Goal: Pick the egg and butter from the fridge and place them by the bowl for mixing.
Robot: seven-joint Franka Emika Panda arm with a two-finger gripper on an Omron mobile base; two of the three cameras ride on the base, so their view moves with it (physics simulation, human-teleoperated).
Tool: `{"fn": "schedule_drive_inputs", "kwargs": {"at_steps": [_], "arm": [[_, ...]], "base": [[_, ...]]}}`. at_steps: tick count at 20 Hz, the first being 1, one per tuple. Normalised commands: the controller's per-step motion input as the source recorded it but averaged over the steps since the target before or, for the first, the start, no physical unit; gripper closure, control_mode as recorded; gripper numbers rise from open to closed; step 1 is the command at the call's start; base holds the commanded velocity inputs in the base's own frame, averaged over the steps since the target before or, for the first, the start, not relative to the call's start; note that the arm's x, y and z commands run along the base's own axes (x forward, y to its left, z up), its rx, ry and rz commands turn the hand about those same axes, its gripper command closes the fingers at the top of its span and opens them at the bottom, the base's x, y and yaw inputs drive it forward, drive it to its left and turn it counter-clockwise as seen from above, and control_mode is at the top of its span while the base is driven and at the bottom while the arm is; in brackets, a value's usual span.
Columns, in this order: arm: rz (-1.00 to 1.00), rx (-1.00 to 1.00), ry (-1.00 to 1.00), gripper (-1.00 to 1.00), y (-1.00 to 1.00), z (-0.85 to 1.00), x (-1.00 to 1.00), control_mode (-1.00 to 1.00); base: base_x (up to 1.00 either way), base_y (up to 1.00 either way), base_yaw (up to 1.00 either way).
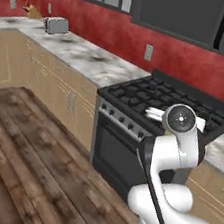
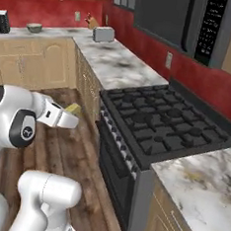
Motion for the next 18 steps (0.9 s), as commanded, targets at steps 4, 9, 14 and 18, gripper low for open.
{"fn": "schedule_drive_inputs", "kwargs": {"at_steps": [4, 9, 14, 18], "arm": [[0.0, 0.0, 0.0, 1.0, 0.0, 0.0, 0.0, 1.0], [0.0, 0.0, 0.0, 1.0, 0.0, 0.0, 0.0, 1.0], [0.0, 0.0, 0.0, 1.0, 0.0, 0.0, 0.0, 1.0], [0.0, 0.0, 0.0, 1.0, 0.0, 0.0, 0.0, 1.0]], "base": [[0.69, 0.0, 0.77], [0.76, 0.0, 0.76], [0.89, -0.02, 0.75], [1.0, -0.17, 0.3]]}}
